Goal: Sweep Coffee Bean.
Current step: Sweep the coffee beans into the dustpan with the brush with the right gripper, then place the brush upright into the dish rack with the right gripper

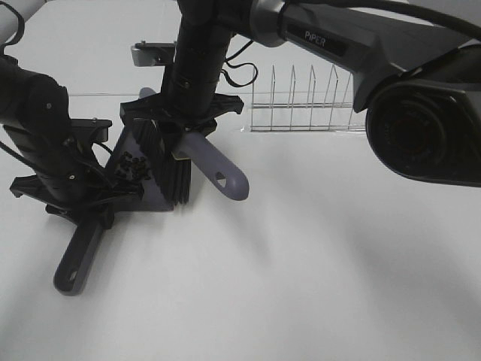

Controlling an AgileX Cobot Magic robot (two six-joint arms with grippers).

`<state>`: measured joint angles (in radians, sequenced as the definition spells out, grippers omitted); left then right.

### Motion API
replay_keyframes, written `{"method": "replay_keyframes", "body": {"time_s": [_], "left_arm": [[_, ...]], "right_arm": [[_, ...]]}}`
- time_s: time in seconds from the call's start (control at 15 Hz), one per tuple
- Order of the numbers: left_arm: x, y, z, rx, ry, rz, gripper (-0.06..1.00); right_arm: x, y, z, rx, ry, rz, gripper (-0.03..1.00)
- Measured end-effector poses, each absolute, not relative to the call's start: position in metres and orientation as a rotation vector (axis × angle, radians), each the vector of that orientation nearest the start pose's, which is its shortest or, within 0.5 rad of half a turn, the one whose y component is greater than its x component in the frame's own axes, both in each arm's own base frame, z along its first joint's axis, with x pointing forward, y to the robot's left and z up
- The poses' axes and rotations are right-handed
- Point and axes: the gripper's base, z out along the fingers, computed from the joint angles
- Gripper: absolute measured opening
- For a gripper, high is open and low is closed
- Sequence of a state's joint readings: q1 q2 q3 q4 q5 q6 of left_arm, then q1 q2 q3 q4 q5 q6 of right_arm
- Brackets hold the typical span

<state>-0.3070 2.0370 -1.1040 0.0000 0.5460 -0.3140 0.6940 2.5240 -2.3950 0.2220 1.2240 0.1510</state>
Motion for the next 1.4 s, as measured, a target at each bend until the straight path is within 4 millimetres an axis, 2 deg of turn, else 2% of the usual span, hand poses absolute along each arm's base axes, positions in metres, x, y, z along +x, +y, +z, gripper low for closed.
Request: {"method": "replay_keyframes", "body": {"time_s": [0.13, 0.27, 0.47, 0.67, 0.8, 0.93, 1.13, 1.27, 1.33, 1.4], "left_arm": [[0.343, -0.109, 0.095, -0.010, 2.970, -0.081, 0.36], [0.344, -0.109, 0.095, -0.010, 2.969, -0.082, 0.36], [0.344, -0.109, 0.095, -0.010, 2.969, -0.082, 0.36], [0.344, -0.109, 0.095, -0.010, 2.969, -0.082, 0.36], [0.344, -0.109, 0.095, -0.010, 2.969, -0.082, 0.36], [0.344, -0.109, 0.095, -0.010, 2.969, -0.082, 0.36], [0.344, -0.109, 0.095, -0.010, 2.969, -0.082, 0.36], [0.344, -0.109, 0.095, -0.002, 2.968, -0.077, 0.36], [0.344, -0.109, 0.095, -0.001, 2.968, -0.076, 0.36], [0.344, -0.109, 0.095, -0.001, 2.968, -0.076, 0.36]], "right_arm": [[0.398, 0.354, 0.199, -0.723, 2.774, 0.471, 0.35], [0.399, 0.346, 0.229, -0.727, 2.692, 0.409, 0.35], [0.399, 0.325, 0.283, -0.722, 2.531, 0.199, 0.35], [0.399, 0.294, 0.332, -0.661, 2.420, 0.072, 0.35], [0.402, 0.258, 0.352, -0.582, 2.424, 0.044, 0.35], [0.407, 0.212, 0.356, -0.484, 2.485, -0.010, 0.35], [0.405, 0.135, 0.346, -0.289, 2.620, -0.090, 0.35], [0.404, 0.084, 0.326, -0.111, 2.723, -0.133, 0.35], [0.403, 0.059, 0.297, -0.011, 2.824, -0.173, 0.35], [0.401, 0.059, 0.284, -0.009, 2.871, -0.169, 0.35]]}}
